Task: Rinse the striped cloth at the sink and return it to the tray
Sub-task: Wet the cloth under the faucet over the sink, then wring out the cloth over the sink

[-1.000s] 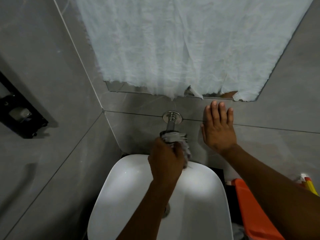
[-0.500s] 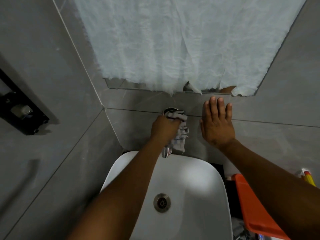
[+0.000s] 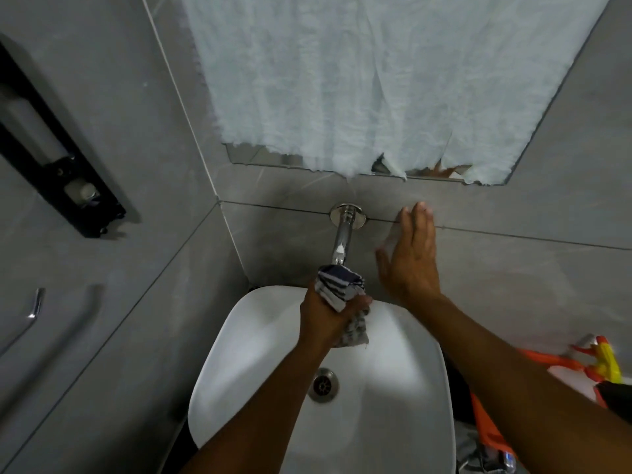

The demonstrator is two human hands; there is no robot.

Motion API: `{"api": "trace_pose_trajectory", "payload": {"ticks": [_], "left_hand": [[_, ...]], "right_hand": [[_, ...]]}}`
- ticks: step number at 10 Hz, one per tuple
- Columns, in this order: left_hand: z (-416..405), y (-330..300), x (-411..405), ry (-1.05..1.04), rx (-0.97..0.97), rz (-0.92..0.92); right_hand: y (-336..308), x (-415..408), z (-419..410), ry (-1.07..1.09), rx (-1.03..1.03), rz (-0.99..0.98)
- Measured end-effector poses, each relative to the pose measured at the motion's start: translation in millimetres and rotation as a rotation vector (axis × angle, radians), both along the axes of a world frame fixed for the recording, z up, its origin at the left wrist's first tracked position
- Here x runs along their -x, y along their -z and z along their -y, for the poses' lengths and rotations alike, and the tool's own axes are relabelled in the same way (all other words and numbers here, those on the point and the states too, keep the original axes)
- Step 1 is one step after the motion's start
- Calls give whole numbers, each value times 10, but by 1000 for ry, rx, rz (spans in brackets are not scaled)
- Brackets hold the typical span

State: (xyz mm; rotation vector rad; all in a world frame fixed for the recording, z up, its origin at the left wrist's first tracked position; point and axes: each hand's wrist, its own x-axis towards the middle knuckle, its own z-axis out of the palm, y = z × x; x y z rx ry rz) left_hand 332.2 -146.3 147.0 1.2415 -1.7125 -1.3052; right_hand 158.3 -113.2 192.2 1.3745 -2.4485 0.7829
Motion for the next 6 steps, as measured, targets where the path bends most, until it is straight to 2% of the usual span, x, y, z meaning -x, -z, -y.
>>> {"api": "trace_pose_trajectory", "payload": {"ticks": [1, 2, 3, 4, 5, 6], "left_hand": [[-62, 155, -65, 9, 53, 51], [-168, 210, -102, 78, -34, 40], [-225, 151, -100, 73, -398, -232], [-192, 132, -259, 250, -671, -496], [-176, 253, -320, 232, -1079, -730], [-223, 347, -197, 269, -1165, -606]], "right_hand": [[66, -383, -182, -210, -40, 482], [321, -561, -327, -365, -170, 613], [371, -552, -432, -374, -168, 703], [389, -429, -478, -302, -183, 707], [358, -240, -591, -248, -253, 852], [410, -86, -794, -223, -209, 990]]}}
